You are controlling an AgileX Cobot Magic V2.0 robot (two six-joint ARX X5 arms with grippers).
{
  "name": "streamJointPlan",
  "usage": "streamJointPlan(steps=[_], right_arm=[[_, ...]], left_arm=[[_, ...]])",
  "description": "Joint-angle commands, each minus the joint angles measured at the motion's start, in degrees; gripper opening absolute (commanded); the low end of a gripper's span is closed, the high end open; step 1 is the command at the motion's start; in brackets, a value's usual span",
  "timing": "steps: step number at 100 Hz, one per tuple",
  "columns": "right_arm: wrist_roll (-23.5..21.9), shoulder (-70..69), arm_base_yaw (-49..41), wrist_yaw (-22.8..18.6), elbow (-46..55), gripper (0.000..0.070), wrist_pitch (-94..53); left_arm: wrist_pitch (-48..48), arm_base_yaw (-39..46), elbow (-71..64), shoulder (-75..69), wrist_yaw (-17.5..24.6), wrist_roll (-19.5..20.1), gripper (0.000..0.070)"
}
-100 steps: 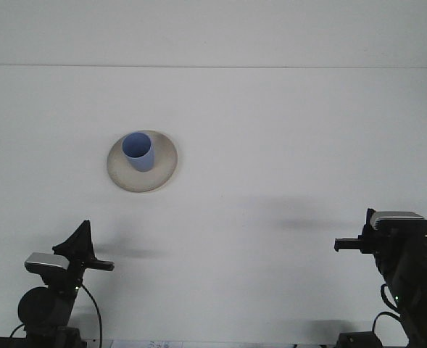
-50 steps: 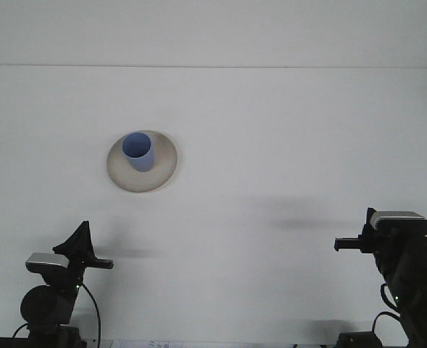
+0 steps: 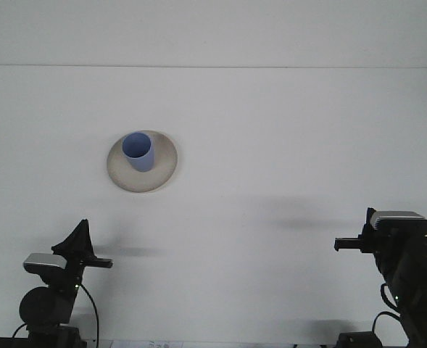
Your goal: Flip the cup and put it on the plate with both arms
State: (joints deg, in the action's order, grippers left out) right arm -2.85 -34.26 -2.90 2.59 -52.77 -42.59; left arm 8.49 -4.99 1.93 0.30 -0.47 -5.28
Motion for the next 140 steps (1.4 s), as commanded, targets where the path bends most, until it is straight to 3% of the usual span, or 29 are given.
streamJointPlan(steps=[1, 56, 100, 140], right_arm=[[-0.17, -0.28, -0.02, 0.04, -0.52, 0.0007, 0.61], [-0.15, 1.27, -0.07, 1.01, 2.25, 0.0007, 5.07], [0.76, 18.75, -0.09, 1.97, 29.24, 0.0007, 36.33], [0.76, 34.18, -0.02, 1.97, 47.69, 0.0007, 43.78]], left_arm=[[0.59, 0.07, -1.14, -0.13, 0.13, -0.15, 0.0012], [0.59, 0.04, -1.14, -0.13, 0.13, -0.15, 0.0012], [0.59, 0.04, -1.14, -0.13, 0.13, -0.15, 0.0012], [0.55, 0.04, -1.14, -0.11, 0.13, -0.15, 0.0012]])
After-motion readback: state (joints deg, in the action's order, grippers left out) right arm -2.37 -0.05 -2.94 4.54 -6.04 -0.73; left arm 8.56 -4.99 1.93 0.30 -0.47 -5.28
